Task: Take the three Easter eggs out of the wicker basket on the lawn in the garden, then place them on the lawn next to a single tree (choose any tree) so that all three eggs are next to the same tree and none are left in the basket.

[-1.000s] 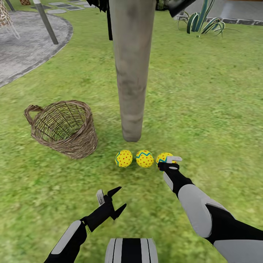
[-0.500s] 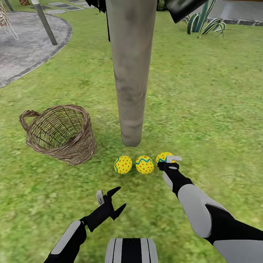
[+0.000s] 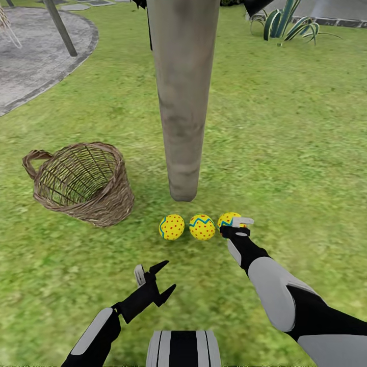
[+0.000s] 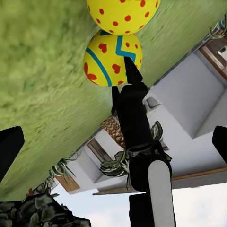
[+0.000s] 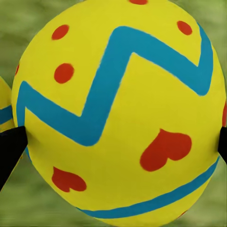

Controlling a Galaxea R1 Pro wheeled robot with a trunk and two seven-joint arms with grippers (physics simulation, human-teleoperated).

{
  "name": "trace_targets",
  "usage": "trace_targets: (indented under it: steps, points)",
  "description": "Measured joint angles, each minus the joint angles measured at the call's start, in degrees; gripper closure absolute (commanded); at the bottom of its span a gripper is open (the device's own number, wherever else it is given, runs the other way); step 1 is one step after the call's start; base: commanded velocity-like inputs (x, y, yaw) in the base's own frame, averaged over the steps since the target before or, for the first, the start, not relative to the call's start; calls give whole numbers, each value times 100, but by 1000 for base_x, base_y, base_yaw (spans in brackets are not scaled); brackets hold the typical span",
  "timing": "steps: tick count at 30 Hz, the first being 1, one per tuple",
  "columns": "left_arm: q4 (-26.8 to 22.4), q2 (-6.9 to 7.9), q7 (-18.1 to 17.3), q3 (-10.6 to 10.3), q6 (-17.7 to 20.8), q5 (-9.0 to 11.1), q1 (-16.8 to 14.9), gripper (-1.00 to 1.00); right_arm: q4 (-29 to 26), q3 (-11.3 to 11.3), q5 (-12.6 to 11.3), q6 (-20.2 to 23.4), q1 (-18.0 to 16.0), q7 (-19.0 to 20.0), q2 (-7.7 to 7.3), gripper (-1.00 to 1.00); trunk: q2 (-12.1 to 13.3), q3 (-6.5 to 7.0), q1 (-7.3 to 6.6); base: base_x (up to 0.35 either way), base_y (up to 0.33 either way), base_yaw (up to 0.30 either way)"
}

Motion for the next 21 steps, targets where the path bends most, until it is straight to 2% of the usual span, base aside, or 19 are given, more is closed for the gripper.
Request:
trace_targets:
  steps: [4,8,14,21]
  points:
    - [0,0,-8,-1,4,2,0,-100,1,0,1,-3,2,2,0,100,0,-1,0,21,0,0]
    - [1,1,-1,-1,0,2,0,-100,1,2,1,0,5,3,16,100,0,0,-3,230,-41,0]
    - [2,-8,-1,-9,0,2,0,-100,18,4,0,0,6,3,26,100,0,-1,0,20,-3,0]
    - [0,-8,0,-10,0,2,0,-100,-12,-3,1,0,6,3,27,100,-8,-134,15,0,0,0]
